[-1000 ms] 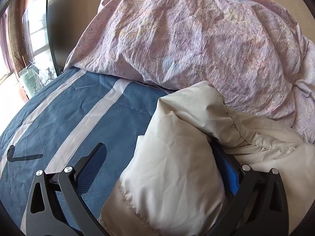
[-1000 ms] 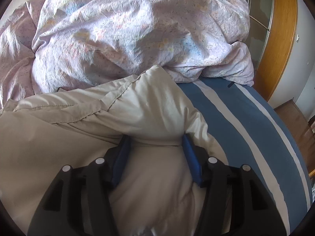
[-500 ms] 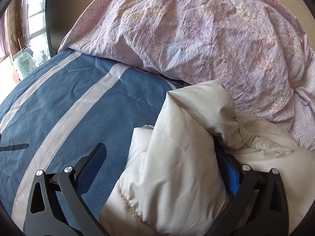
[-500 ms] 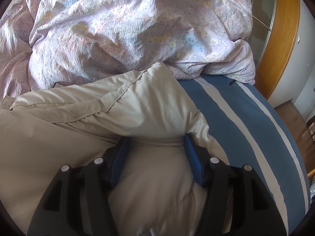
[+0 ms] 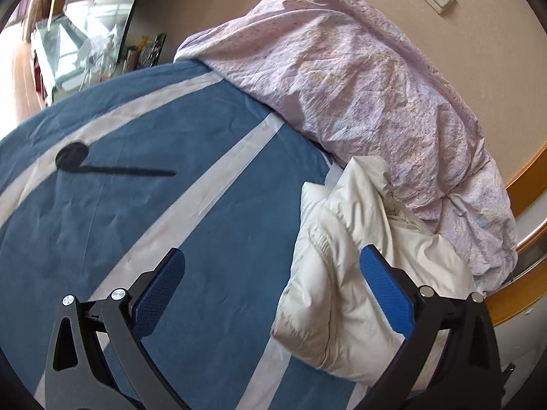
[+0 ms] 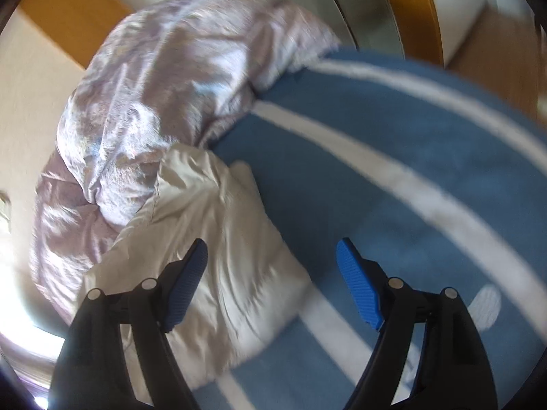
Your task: Fold large clothes
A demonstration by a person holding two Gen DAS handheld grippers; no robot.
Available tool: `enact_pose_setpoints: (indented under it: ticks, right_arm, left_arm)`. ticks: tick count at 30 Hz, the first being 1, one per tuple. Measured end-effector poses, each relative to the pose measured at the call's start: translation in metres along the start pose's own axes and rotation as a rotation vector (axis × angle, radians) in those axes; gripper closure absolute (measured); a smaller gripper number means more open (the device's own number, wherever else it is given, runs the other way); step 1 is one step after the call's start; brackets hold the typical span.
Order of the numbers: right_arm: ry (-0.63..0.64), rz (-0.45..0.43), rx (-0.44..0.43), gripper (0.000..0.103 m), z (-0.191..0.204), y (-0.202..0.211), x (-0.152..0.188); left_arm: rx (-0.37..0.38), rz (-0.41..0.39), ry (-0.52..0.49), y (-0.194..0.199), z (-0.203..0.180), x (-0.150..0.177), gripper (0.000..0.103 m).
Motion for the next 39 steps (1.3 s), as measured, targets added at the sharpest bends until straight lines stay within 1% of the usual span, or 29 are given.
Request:
enact_pose_setpoints:
  ticks: [3, 5, 9, 12, 16, 18, 19, 21, 22, 23, 25, 26, 27, 28, 29, 30, 32, 33, 36, 39]
  right_arm:
    - [-0.078, 0.065, -0.066, 0.025, -0.009, -0.013, 0.025]
    - [-0.099, 0.084, -0.097, 0.025, -0.008, -0.021, 0.035]
    - [-0.143, 0.102, -0.144, 0.025, -0.003, -0.029, 0.045]
    - [-0.152, 0.094, -0.143, 0.026, 0.002, -0.034, 0.047]
    - [-0.176, 0.097, -0.173, 0.035, 0.008, -0.039, 0.047]
    - [-0.17, 0.088, -0.176, 0.036, 0.011, -0.041, 0.047]
    - [-0.172, 0.084, -0.179, 0.039, 0.011, -0.041, 0.047]
    - [-0.178, 0.073, -0.19, 0.042, 0.013, -0.044, 0.048]
    - [-0.182, 0.064, -0.194, 0.046, 0.013, -0.045, 0.048]
    - [-0.185, 0.059, -0.197, 0.049, 0.013, -0.046, 0.048]
    - [-0.191, 0.047, -0.214, 0.06, 0.012, -0.046, 0.048]
    - [-0.189, 0.04, -0.223, 0.063, 0.013, -0.045, 0.048]
    - [-0.187, 0.034, -0.232, 0.068, 0.014, -0.043, 0.047]
    - [-0.184, 0.027, -0.246, 0.072, 0.014, -0.041, 0.046]
    - [-0.183, 0.021, -0.259, 0.073, 0.015, -0.04, 0.045]
    - [-0.181, 0.018, -0.265, 0.075, 0.016, -0.039, 0.044]
    - [-0.172, 0.009, -0.271, 0.077, 0.019, -0.036, 0.043]
    - [-0.166, 0.002, -0.274, 0.078, 0.021, -0.035, 0.042]
    - [-0.146, -0.022, -0.294, 0.08, 0.026, -0.028, 0.038]
    - [-0.114, -0.042, -0.321, 0.082, 0.034, -0.016, 0.035]
  left_arm:
    - [0.039, 0.044, 0.079, 0.005, 0.014, 0.019, 0.001]
    - [0.066, 0.064, 0.1, 0.006, 0.014, 0.033, 0.001]
    - [0.105, 0.1, 0.124, 0.004, 0.004, 0.059, 0.001]
    - [0.117, 0.118, 0.138, -0.003, -0.006, 0.072, 0.001]
    - [0.121, 0.137, 0.156, -0.015, -0.018, 0.082, 0.004]
    - [0.113, 0.122, 0.153, -0.019, -0.022, 0.083, 0.01]
    - [0.113, 0.116, 0.157, -0.021, -0.023, 0.083, 0.013]
    - [0.13, 0.107, 0.186, -0.025, -0.023, 0.082, 0.019]
    - [0.141, 0.105, 0.205, -0.026, -0.022, 0.08, 0.021]
    - [0.159, 0.109, 0.23, -0.029, -0.021, 0.079, 0.026]
    - [0.185, 0.093, 0.273, -0.03, -0.019, 0.075, 0.031]
    - [0.2, 0.095, 0.299, -0.031, -0.018, 0.074, 0.039]
    - [0.21, 0.098, 0.326, -0.032, -0.015, 0.073, 0.047]
    - [0.22, 0.1, 0.347, -0.033, -0.013, 0.072, 0.053]
    - [0.238, 0.105, 0.355, -0.033, -0.013, 0.071, 0.064]
    - [0.253, 0.108, 0.351, -0.033, -0.014, 0.07, 0.07]
    - [0.28, 0.104, 0.331, -0.028, -0.019, 0.067, 0.078]
    - [0.292, 0.101, 0.321, -0.025, -0.022, 0.065, 0.081]
    - [0.315, 0.095, 0.305, -0.019, -0.029, 0.06, 0.083]
    - [0.337, 0.08, 0.286, -0.011, -0.034, 0.055, 0.085]
Point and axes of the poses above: each gripper's, at about its wrist camera, not at the fingertips, and y roughly against the way its jaws point, z to its left, x to its underside, the point moved 7 cm from there along -y, roughly the way its jaws point, and after that the axes turned 11 degrees about y, right-handed, at the moved point
